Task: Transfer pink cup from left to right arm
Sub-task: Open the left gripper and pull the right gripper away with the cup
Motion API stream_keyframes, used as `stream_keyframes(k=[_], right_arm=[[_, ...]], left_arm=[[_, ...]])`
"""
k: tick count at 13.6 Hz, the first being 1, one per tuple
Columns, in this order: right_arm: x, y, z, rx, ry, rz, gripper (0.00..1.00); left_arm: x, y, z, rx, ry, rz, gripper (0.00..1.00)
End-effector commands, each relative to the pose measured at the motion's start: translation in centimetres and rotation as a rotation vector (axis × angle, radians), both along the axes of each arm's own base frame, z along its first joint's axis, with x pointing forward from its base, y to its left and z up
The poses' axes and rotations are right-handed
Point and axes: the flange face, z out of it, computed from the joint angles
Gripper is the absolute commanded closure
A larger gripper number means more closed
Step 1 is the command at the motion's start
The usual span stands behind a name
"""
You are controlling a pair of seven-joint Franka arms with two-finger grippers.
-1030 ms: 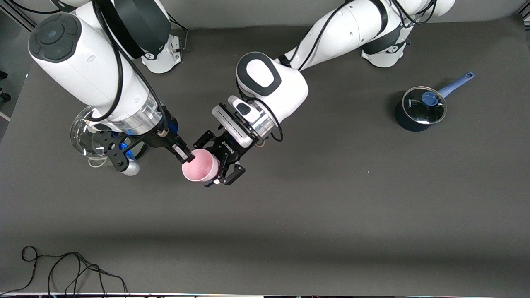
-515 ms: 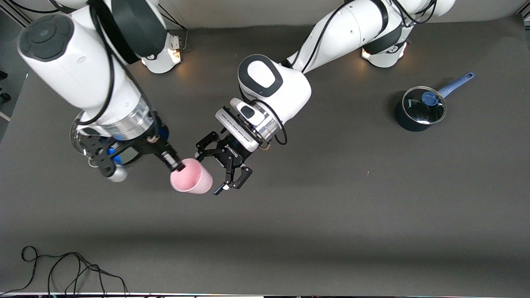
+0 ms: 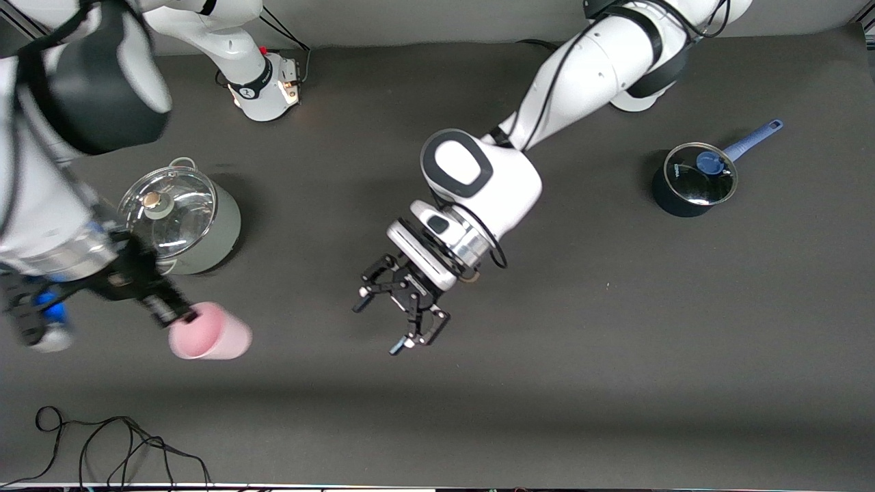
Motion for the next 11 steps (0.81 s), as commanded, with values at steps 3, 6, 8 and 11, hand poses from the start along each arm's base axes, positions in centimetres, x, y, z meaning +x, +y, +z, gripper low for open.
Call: stream_keyframes(k=[3,6,8,11], right_arm=[[0.7,-11.1,0.5,-0.078,0.012,0.109,1.0],[-0.3,-19.1,-0.2,-0.128,0.08,0.361,1.0],[-1.8,-23.6,-0.6,-0.14,0.137,0.542,1.0],[-3.4,-27.4,-1.5,-0.131,0.158,0.773,1.0]], left_arm=[[2.6,9.1,-1.5,0.068,0.09,-0.153,0.0],[4.6,14.5,-4.6,0.062,0.144,-0.226,0.0],[5.5,18.8,-7.4,0.088,0.154,-0.256,0.0],[6.7,28.4,-12.1,0.105,0.171,-0.367,0.0]])
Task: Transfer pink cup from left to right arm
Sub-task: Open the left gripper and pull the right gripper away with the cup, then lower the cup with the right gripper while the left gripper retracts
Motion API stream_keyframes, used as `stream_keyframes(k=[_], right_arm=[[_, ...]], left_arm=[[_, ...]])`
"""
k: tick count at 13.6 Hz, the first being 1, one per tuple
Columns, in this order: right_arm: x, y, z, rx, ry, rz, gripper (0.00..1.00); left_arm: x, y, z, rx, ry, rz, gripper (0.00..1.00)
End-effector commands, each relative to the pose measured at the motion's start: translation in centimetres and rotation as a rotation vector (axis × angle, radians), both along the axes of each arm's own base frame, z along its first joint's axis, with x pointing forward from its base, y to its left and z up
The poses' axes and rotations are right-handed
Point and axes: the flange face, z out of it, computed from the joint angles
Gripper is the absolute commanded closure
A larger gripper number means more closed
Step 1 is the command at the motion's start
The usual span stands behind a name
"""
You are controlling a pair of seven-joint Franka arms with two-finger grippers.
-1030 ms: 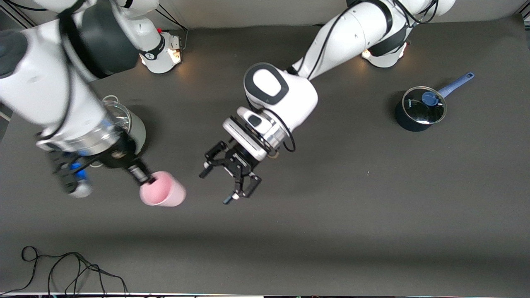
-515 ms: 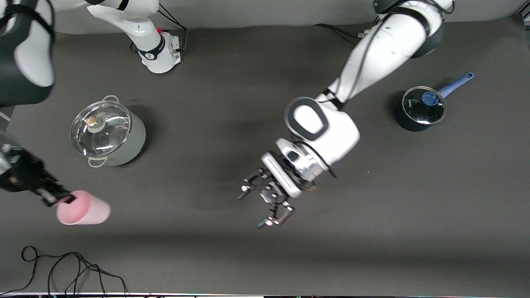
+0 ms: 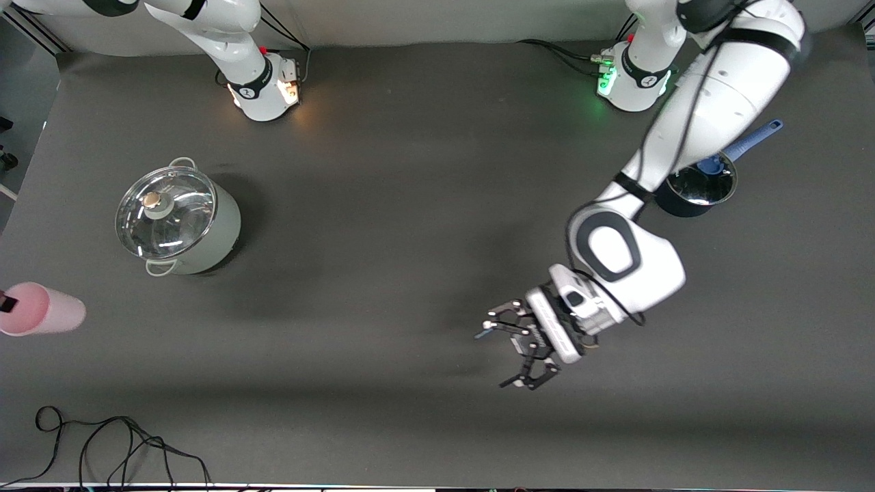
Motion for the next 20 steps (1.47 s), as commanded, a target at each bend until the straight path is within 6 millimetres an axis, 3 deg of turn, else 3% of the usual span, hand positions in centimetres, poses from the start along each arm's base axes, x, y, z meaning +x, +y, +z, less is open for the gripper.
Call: stream_keyframes(k=[1,3,5,7,8,10,12,15,17,20], right_arm=[[-1.7,-0.8,-0.8,0.038,0.03,0.17,1.0],[-1.5,-1.4,-4.3,0.064,0.021,0.248,1.0],[-2.3,-1.5,-7.2,0.067,-0.03,0.245,1.0],[-2.2,-1.2,-10.1,0.061,-0.044,0.246,1.0],[-1.7,-1.1,-11.6,0.057,-0.056,0.251,1.0],[-0.9,0.0,-17.2,0.055,-0.074,0.258,1.0],[-1.5,1.1,-21.0,0.056,-0.069,0.267,1.0],[-1.0,1.0,-26.9,0.065,-0.054,0.275,1.0],[-0.6,1.1,-29.2,0.068,-0.048,0.288,1.0],[0.7,1.6,-31.2,0.064,-0.062,0.299,1.0]], left_arm=[[-0.2,9.2,-2.3,0.07,0.0,-0.119,0.0],[-0.1,17.1,-4.3,0.157,0.023,-0.207,0.0],[-0.8,23.8,-5.8,0.253,0.102,-0.297,0.0],[-1.2,28.7,-4.3,0.364,0.151,-0.338,0.0],[-1.4,30.4,-2.4,0.426,0.188,-0.327,0.0],[-2.0,31.9,1.6,0.572,0.262,-0.311,0.0],[-2.8,33.3,4.4,0.689,0.335,-0.297,0.0],[-4.4,37.5,9.1,0.813,0.416,-0.2,0.0],[-5.8,38.3,12.7,0.895,0.501,-0.124,0.0],[-7.9,37.5,18.5,0.948,0.607,0.016,0.0]])
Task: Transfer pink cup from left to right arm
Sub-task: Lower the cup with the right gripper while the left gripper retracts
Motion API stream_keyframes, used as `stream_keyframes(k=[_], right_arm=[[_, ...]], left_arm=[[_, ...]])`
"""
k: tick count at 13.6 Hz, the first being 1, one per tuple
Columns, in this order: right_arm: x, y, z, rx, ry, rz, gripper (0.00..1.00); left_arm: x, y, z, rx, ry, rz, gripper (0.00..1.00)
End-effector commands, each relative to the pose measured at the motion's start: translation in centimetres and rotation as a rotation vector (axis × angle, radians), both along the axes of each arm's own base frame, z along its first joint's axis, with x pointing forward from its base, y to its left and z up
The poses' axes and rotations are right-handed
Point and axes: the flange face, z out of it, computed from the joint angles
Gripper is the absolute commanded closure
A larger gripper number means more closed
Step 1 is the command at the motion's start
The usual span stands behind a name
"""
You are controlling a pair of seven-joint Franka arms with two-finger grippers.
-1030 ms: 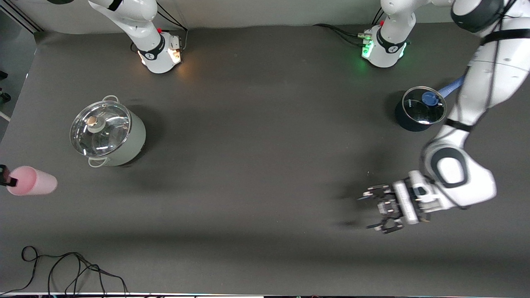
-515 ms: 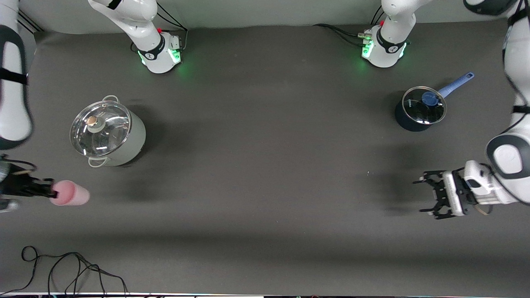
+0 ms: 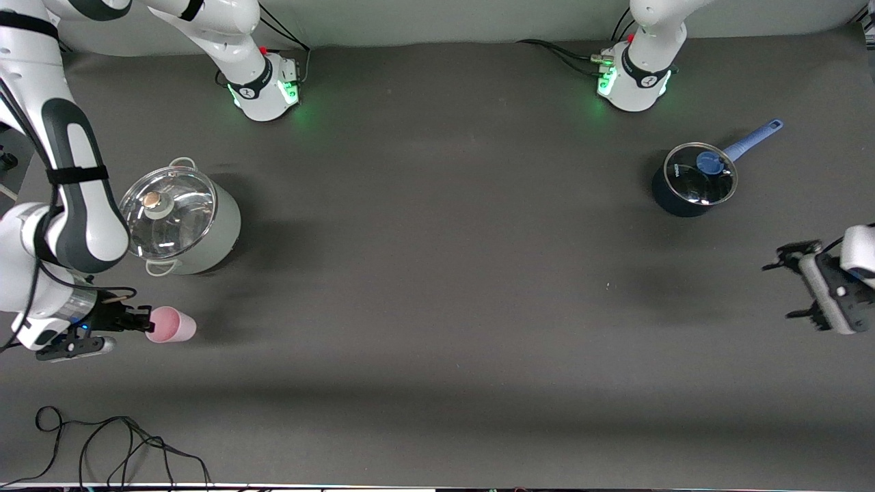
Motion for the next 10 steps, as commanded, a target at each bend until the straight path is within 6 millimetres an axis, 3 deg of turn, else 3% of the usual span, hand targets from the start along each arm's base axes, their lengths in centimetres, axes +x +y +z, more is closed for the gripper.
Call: stream_keyframes(k=[1,5,10], right_arm=[[1.4,0.4,-0.7,0.001,-0.022,0.032,1.0],[2.4,0.1,-1.8,0.006,-0.026,0.025,1.0],[2.5,-0.5,-2.7,0.014,-0.037,-0.004,1.0]], left_arm=[[-2.7,-1.5,5.6,0.114,0.03,0.146,0.0],[-5.6,-3.3,10.9,0.18,0.081,0.423,0.0],[-7.0,-6.9,13.6,0.227,0.107,0.718,0.0]])
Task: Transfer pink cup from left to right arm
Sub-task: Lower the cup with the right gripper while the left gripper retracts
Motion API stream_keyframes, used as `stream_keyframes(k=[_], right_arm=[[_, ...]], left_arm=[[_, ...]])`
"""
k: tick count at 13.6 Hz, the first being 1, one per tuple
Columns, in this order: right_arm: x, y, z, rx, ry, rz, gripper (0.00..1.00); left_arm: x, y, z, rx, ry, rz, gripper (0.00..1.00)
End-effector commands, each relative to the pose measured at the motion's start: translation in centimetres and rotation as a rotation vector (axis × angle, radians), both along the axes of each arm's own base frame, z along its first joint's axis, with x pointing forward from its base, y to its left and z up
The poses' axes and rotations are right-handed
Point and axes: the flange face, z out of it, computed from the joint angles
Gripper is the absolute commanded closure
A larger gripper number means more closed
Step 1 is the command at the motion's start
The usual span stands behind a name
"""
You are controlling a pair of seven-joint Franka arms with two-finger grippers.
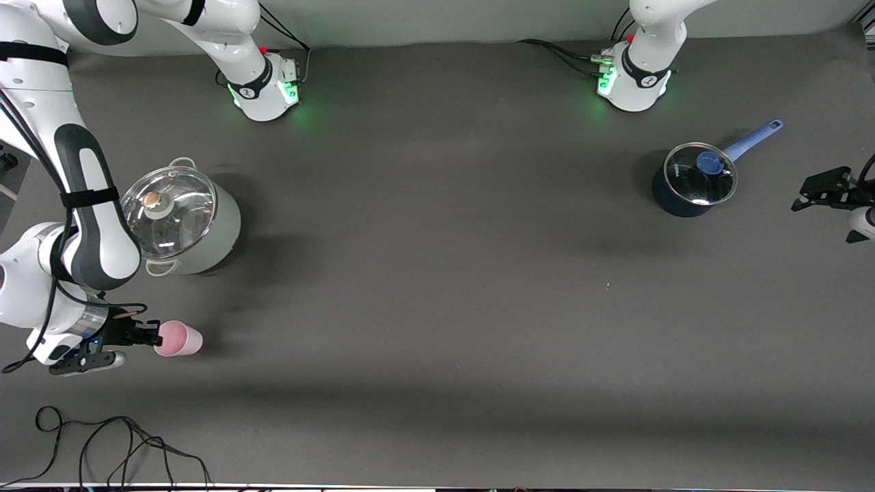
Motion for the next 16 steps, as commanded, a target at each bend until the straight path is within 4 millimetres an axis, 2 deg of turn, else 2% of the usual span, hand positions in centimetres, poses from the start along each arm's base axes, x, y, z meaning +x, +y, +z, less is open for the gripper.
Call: stream_keyframes(k=[1,3,5,7,9,10,11,12,13,14,16], right_arm=[[0.6,-0.2,-0.9,0.011,-0.018,-0.004,1.0],[0.6,-0.1,-2.0,0.013,-0.012,-0.003,1.0],[0.6,-0.1,-1.7,0.011,-0.015,-0.001,1.0],[0.6,-0.5,-1.5,0.006,-0.016,0.004,1.0],[0.6,-0.6,-1.4,0.006,-0.018,0.002,0.85],[0.6,-0.6,-1.4,0.006,-0.016,-0.001,0.67],[0.6,-0.6,-1.2,0.005,-0.019,-0.001,0.54],[0.6,-0.8,-1.2,0.004,-0.019,-0.002,0.54],[0.6,-0.8,-1.0,0.004,-0.02,-0.002,0.48],[0.5,-1.0,-0.8,0.003,-0.021,-0.007,0.14],[0.4,-0.9,-0.6,0.005,-0.008,-0.007,0.13]], left_arm=[[-1.0,-2.7,0.5,0.053,0.032,0.162,0.0],[-0.9,-5.5,0.7,0.07,0.034,0.24,0.0],[-0.7,-9.0,0.3,0.09,0.047,0.359,0.0],[-0.5,-11.3,1.1,0.088,0.03,0.375,0.0],[-0.6,-13.9,0.8,0.108,0.03,0.416,0.0],[-0.8,-15.1,0.9,0.114,0.026,0.42,0.0],[-0.7,-15.4,0.9,0.114,0.023,0.417,0.0],[-0.6,-15.5,1.1,0.112,0.021,0.413,0.0],[-0.5,-15.4,0.9,0.11,0.023,0.413,0.0],[-0.4,-15.3,0.9,0.108,0.024,0.414,0.0],[-0.3,-15.1,1.3,0.105,0.014,0.406,0.0]])
